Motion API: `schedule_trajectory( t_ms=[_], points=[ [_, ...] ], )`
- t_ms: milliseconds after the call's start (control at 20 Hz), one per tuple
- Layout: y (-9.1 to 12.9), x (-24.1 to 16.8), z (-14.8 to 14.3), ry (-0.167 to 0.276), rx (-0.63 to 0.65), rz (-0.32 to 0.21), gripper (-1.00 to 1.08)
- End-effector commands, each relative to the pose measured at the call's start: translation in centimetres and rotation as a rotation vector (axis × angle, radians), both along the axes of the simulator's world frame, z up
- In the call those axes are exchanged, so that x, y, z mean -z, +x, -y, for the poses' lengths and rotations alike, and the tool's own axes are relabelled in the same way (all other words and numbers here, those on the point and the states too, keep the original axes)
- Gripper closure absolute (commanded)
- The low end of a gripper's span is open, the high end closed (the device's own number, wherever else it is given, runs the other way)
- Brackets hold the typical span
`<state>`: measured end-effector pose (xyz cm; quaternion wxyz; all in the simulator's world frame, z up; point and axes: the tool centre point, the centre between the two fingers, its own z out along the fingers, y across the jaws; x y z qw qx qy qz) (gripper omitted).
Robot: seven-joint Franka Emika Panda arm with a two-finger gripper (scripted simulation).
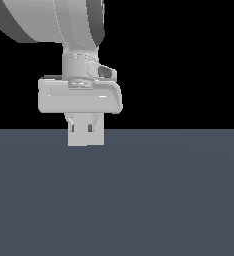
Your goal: Plug the charger into the wall socket.
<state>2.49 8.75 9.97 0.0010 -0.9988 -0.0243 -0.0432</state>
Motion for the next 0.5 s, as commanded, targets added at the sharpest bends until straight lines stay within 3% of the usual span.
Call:
schedule_trajectory(
  t_ms=[0,450],
  points=[
    [0.8,0.0,0.0,0.0,0.0,0.0,1.08],
    [2.1,0.0,-0.1,0.0,0.001,0.0,1.08]
  ],
)
